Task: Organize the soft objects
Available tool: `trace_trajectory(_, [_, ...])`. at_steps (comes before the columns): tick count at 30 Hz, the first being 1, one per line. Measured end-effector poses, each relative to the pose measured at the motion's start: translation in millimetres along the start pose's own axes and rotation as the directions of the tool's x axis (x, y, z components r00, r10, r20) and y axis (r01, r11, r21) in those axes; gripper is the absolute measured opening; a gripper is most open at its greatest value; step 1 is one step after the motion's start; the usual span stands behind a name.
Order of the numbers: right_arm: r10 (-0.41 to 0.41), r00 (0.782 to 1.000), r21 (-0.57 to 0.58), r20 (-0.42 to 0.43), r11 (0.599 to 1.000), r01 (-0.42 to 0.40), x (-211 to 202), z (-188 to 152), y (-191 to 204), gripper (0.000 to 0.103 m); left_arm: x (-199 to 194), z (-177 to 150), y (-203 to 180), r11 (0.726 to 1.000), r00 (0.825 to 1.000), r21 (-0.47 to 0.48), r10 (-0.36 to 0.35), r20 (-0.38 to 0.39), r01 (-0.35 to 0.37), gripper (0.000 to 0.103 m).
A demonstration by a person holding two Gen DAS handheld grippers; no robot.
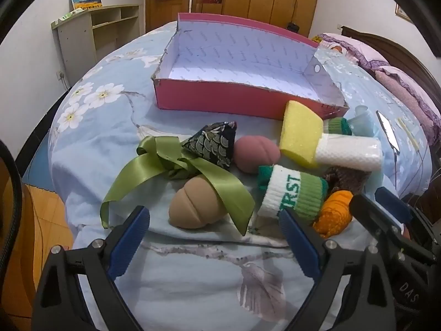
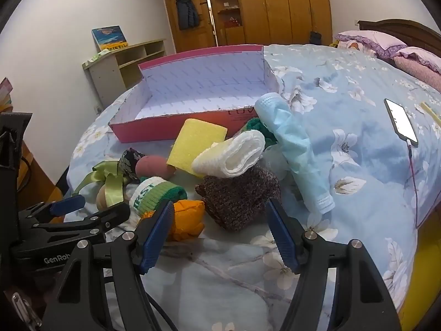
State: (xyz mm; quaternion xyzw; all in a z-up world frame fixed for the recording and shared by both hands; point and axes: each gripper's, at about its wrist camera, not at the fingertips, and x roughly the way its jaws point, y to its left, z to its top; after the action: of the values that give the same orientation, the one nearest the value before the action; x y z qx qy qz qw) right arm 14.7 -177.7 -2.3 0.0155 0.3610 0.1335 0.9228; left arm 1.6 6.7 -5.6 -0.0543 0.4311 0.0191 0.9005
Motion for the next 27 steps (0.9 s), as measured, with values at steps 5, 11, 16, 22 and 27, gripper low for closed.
trace_trajectory(5, [0.002,1.0,0.011,-0.006,1.0,-0.002,-1.8,2.2,-0.6,0.07,2.9,-0.9,-1.3,1.0,1.0,-0.002,0.004,0.001,-0.004,0.097])
trace_trajectory(11, [0.002,1.0,0.014,-0.008,1.0,-0.002,-0.7,1.1,-1.0,0.07,3.0,0.2,-0.6,1.0,1.0,-0.004,0.002,-0.002,-0.002,0.097])
trace_trajectory(16, [0.003,1.0,0.014,-0.01,1.0,-0.003,-0.2,0.7,-1.2,0.07,3.0,0.7,-0.3,1.0,1.0,-0.005,0.001,-0.005,-0.001,0.097])
trace_trajectory(22, [0.003,1.0,0.015,-0.011,1.0,-0.003,0.2,1.1,-1.6,0.07,3.1,0.6,-0.1,1.0,1.0,-0.005,0.001,-0.005,-0.001,0.097])
trace_trajectory(27, [0.003,1.0,0.015,-0.012,1.0,-0.002,0.8,0.7,-1.8,0.07,3.2,0.7,0.1,1.0,1.0,-0.005,0.001,-0.006,-0.001,0.097])
